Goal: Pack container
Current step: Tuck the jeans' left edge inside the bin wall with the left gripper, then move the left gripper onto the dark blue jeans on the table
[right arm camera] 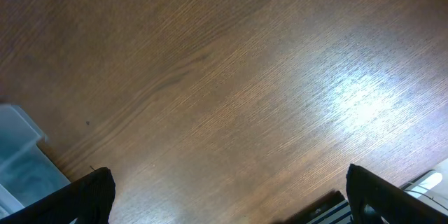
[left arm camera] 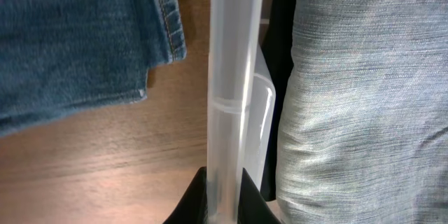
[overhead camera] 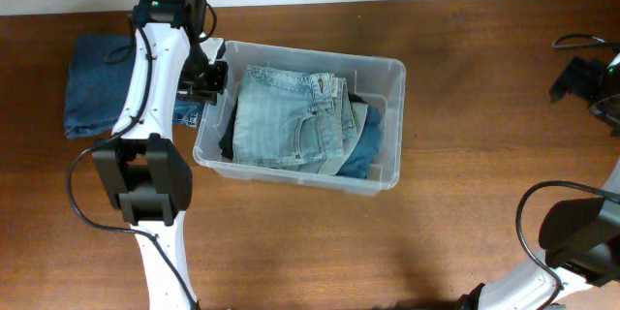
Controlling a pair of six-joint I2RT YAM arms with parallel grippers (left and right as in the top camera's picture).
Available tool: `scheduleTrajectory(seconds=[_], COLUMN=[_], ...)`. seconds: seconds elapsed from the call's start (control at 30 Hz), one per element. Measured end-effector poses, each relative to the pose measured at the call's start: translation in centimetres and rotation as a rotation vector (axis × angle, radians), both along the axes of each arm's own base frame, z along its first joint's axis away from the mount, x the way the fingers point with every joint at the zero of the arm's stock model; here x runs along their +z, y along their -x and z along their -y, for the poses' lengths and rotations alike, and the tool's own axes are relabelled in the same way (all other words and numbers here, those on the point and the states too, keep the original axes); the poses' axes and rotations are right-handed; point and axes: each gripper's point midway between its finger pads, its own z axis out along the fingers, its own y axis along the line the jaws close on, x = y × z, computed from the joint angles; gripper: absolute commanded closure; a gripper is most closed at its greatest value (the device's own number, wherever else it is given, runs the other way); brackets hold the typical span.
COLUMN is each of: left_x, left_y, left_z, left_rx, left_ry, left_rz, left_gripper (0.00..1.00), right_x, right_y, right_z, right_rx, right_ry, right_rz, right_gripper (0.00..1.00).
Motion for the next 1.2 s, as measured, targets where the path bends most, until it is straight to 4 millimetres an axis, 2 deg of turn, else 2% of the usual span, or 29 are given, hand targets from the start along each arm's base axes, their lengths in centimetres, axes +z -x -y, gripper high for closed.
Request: scheduleTrajectory(seconds=[0.13, 0.33, 0.7, 1.2], left_x=[0.0, 0.0, 0.0, 0.0], left_y=[-0.1, -0.1, -0.2, -0.5], left_z=[0.1, 0.1, 0.1, 2.0], left_rx=[0.104, 0.159, 0.118, 0.099], left_ry=[0.0, 0.0, 0.004, 0.026], left_rz=[-0.003, -0.003, 0.002, 0.019], left_gripper=[0.99, 0.99, 0.99, 0.99], right_x=[0.0, 0.0, 0.0, 0.0], right_y=[0.0, 0.0, 0.0, 0.0], right_z=[0.0, 0.0, 0.0, 0.0], right_rx=[0.0, 0.001, 0.0, 0.0], right_ry=[0.0, 0.0, 0.0, 0.0], right_rz=[0.0, 0.0, 0.0, 0.0], right_gripper=[0.02, 0.02, 0.02, 0.02])
